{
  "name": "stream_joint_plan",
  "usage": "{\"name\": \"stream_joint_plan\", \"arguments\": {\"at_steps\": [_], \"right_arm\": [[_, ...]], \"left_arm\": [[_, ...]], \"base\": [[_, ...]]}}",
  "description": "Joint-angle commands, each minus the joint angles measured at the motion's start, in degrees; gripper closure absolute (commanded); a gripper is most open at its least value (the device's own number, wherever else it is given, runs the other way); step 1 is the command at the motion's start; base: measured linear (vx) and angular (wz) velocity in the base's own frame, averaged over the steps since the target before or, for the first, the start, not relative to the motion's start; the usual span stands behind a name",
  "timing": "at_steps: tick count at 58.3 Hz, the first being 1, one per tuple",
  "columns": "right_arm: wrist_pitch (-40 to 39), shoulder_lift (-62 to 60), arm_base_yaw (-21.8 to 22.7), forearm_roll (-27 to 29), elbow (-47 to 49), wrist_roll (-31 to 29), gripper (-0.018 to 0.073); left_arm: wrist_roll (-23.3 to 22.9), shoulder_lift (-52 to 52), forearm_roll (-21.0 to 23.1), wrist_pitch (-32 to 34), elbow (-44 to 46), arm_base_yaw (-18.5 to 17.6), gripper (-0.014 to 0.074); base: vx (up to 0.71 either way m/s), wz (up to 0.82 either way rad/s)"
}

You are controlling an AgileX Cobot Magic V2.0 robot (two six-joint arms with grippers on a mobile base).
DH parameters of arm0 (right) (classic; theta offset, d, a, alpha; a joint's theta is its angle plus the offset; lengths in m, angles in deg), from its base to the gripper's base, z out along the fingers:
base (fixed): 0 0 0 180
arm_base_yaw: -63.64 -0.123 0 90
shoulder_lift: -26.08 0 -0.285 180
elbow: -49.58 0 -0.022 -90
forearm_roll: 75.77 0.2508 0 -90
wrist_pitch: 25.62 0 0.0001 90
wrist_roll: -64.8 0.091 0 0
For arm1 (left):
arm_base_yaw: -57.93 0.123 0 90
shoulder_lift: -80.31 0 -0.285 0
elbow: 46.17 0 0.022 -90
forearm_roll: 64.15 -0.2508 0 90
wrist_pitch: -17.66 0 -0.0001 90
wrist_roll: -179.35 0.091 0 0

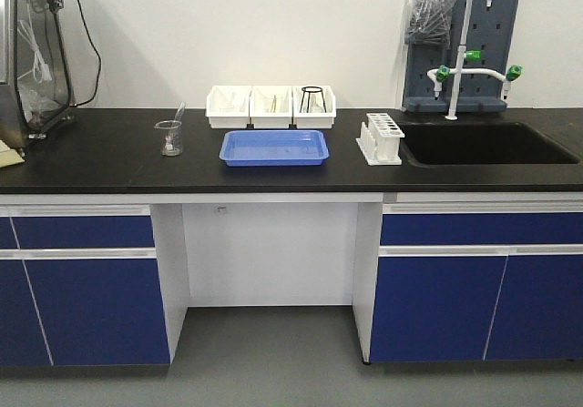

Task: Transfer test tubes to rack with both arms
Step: 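Drive the base forward toward the bench with the beaker and rack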

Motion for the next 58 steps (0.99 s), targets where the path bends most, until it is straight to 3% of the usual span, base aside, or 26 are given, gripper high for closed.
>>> {"name": "stream_joint_plan", "arguments": {"at_steps": [1, 58], "right_arm": [[-5.04, -0.55, 0.35, -0.6, -0.79, -0.2, 0.0568], [-5.07, -0.55, 0.35, -0.6, -0.79, -0.2, 0.0568]], "left_arm": [[-0.56, 0.7, 0.26, 4.7, 1.49, -0.09, 0.0601], [-0.56, 0.7, 0.26, 4.7, 1.49, -0.09, 0.0601]], "base": [[0.0, 0.0], [0.0, 0.0]]}}
